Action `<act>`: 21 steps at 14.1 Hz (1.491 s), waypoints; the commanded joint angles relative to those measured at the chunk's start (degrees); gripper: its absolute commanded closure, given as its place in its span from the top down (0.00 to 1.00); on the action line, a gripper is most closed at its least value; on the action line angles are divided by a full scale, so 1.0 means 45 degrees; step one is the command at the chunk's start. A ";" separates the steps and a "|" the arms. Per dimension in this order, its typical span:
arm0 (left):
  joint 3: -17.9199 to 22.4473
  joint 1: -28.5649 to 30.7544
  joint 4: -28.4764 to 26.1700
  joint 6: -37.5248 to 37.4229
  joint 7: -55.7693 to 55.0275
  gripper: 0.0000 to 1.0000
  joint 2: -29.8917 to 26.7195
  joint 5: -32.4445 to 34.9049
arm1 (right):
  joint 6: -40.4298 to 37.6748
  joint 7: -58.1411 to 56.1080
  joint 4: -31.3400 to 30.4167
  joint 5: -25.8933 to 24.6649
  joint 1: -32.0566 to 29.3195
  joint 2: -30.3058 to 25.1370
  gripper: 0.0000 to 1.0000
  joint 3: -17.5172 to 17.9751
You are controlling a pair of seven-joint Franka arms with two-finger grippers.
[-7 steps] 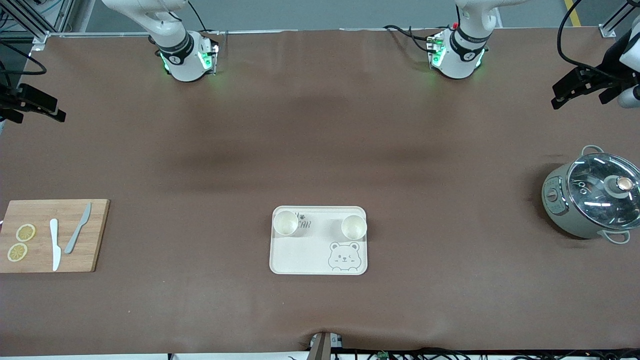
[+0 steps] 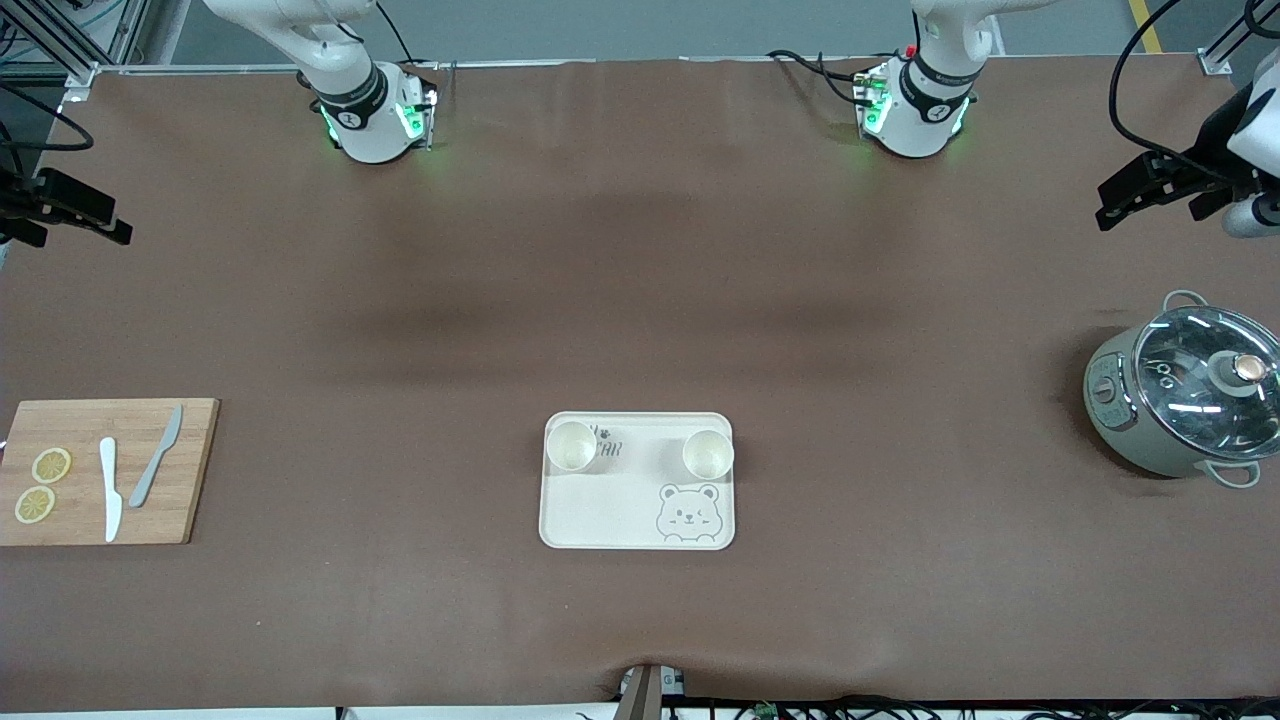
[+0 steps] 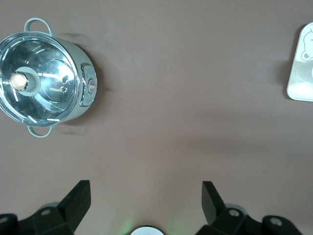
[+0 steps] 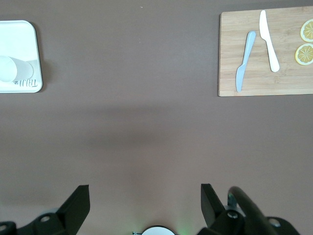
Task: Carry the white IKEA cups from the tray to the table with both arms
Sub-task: 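Reach the left gripper from the pot toward the cup on the tray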
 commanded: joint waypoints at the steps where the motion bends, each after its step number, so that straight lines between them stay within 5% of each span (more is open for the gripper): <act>1: -0.0119 0.0081 0.0884 -0.0335 0.0118 1.00 0.0809 0.0272 | -0.0137 -0.0111 0.0115 0.0302 -0.0297 0.0075 1.00 0.0117; 8: -0.0471 -0.0931 0.0981 0.2239 -0.1051 1.00 0.3558 0.0253 | -0.0117 -0.0131 0.0194 0.0283 -0.0336 0.0466 1.00 0.0117; 12: -0.0432 -0.2026 0.2501 0.3685 -0.1657 1.00 0.6020 0.0312 | -0.0137 -0.0131 0.0194 0.0283 -0.0414 0.0622 1.00 0.0097; 21: -0.0334 -0.3822 0.2641 0.8897 -0.1777 1.00 0.9108 0.0410 | -0.0254 -0.0073 0.0233 0.0087 -0.0434 0.1070 1.00 0.0078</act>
